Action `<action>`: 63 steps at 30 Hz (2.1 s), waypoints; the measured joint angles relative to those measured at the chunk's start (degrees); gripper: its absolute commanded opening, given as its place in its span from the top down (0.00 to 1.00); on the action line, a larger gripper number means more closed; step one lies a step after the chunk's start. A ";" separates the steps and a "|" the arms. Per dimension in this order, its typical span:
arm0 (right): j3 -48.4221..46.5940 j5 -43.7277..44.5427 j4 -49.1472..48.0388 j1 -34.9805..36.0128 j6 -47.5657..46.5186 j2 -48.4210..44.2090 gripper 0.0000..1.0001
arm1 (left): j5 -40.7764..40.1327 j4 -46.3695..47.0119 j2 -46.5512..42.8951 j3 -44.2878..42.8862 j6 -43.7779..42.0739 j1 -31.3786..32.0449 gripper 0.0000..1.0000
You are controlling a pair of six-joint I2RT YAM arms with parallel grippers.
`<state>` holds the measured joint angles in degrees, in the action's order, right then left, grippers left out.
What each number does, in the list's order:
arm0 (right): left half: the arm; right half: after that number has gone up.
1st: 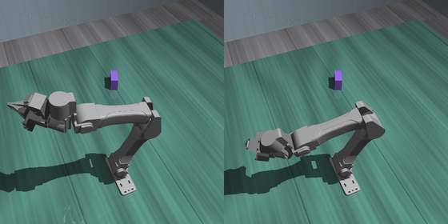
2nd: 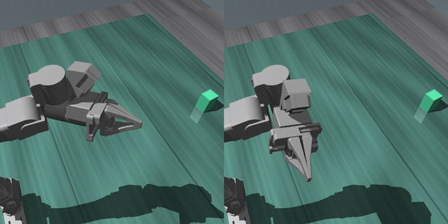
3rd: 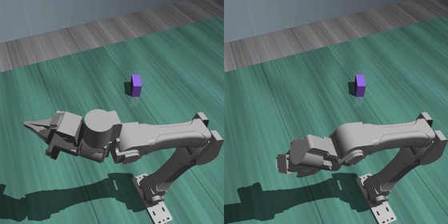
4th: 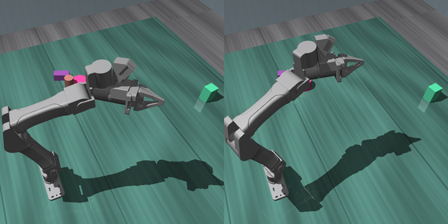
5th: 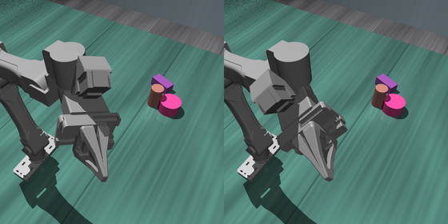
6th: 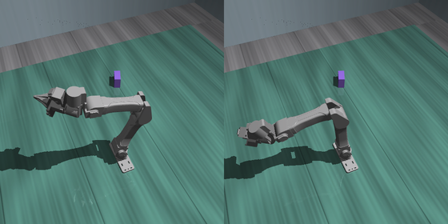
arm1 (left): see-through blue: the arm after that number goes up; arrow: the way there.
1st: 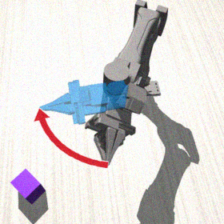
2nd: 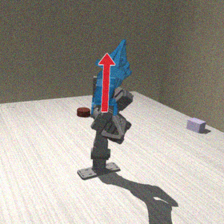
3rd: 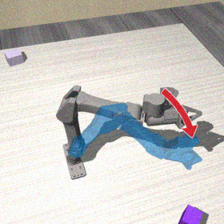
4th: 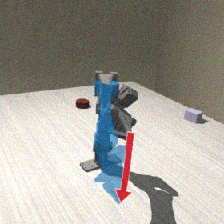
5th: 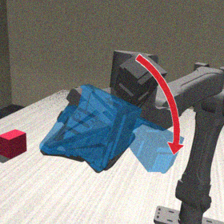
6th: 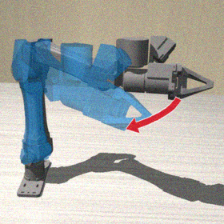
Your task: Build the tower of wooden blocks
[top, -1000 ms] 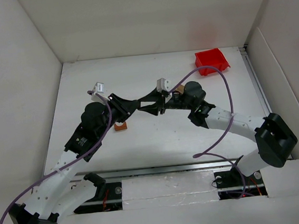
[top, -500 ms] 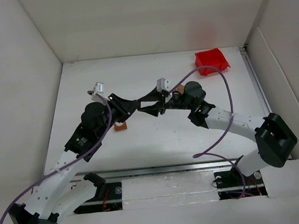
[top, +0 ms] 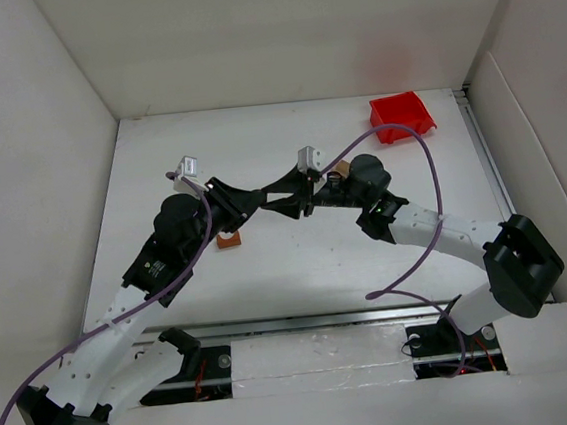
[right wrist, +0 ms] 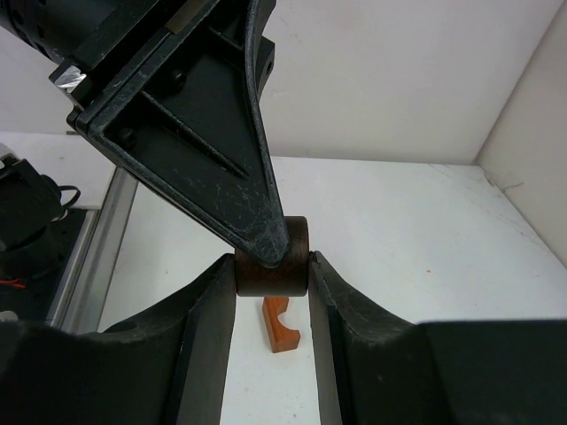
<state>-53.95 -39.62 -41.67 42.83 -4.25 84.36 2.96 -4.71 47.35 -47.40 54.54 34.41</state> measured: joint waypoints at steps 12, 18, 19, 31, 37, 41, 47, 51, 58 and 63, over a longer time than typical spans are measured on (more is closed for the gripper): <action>-0.26 0.31 0.24 0.02 0.63 0.00 1.00 | -0.13 0.22 0.00 0.00 0.13 0.00 0.08; -2.99 0.46 4.61 -0.13 -1.11 0.00 1.00 | -3.26 -0.33 -0.39 -0.13 0.39 0.00 0.01; -3.10 0.46 5.46 -0.44 -1.42 0.00 1.00 | -4.44 -1.51 -0.22 -0.63 0.24 0.00 0.01; -15.08 9.16 33.09 -16.68 -13.35 5.11 1.00 | -16.94 -18.71 -3.34 -10.27 -11.28 -4.39 0.01; -19.89 12.26 40.13 -25.35 -19.80 11.65 1.00 | -19.71 -20.61 -9.46 -8.31 -19.98 -4.42 0.01; -19.93 11.41 42.82 -29.40 -22.12 14.78 1.00 | -19.19 -20.46 -12.13 -3.41 -22.95 -4.42 0.01; -20.17 9.57 44.33 -32.81 -24.59 16.55 1.00 | -17.33 -20.41 -10.14 -1.57 -25.79 -4.42 0.01; -20.57 9.53 44.89 -32.72 -25.57 18.71 1.00 | -16.65 -20.39 -9.99 -1.36 -26.71 -4.42 0.01; -20.24 9.01 45.16 -32.72 -26.25 19.52 1.00 | -16.41 -20.35 -9.94 -1.36 -27.34 -4.42 0.01; -20.24 7.85 46.23 -32.61 -27.02 19.52 1.00 | -15.76 -20.28 -9.90 -1.36 -27.63 -4.42 0.01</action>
<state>-74.19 -31.77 4.56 10.22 -31.27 103.88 -12.80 -24.99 37.45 -48.75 26.92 30.00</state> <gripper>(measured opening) 0.403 0.989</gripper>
